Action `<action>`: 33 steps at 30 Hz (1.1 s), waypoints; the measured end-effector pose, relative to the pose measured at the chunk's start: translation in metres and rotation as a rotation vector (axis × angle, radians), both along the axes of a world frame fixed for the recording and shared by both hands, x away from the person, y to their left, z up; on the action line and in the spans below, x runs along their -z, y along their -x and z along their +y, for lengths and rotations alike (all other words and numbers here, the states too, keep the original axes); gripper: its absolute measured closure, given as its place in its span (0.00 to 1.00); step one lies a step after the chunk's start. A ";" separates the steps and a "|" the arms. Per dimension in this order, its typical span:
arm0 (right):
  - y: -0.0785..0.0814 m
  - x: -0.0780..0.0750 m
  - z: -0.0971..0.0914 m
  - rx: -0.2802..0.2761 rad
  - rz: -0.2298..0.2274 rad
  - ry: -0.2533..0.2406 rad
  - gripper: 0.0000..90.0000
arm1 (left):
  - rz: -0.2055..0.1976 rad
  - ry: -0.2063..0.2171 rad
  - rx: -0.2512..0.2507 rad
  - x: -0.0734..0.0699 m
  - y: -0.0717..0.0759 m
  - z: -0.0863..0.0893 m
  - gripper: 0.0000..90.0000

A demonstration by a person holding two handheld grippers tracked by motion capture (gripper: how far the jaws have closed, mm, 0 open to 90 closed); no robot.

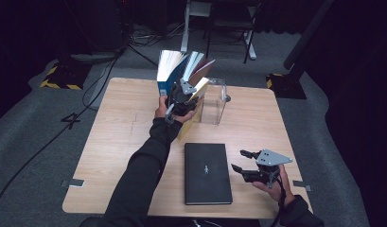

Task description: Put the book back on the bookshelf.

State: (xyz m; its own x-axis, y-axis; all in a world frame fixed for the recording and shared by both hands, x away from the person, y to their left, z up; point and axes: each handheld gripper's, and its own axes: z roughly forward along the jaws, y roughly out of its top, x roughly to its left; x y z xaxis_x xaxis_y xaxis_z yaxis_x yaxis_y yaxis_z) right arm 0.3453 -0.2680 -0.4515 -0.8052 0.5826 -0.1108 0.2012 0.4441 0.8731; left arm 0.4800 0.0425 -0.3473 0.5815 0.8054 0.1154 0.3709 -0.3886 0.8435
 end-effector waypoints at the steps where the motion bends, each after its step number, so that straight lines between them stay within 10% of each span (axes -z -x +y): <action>1: 0.000 0.000 0.000 -0.001 0.000 0.002 0.40 | -0.002 -0.001 -0.012 0.000 0.000 -0.001 0.82; 23: 0.001 -0.006 -0.003 -0.022 0.020 -0.050 0.40 | -0.092 -0.004 -0.157 -0.017 -0.033 -0.043 0.83; 33: 0.001 -0.005 -0.003 -0.036 0.045 -0.067 0.40 | -0.152 0.062 -0.203 -0.013 -0.047 -0.050 0.83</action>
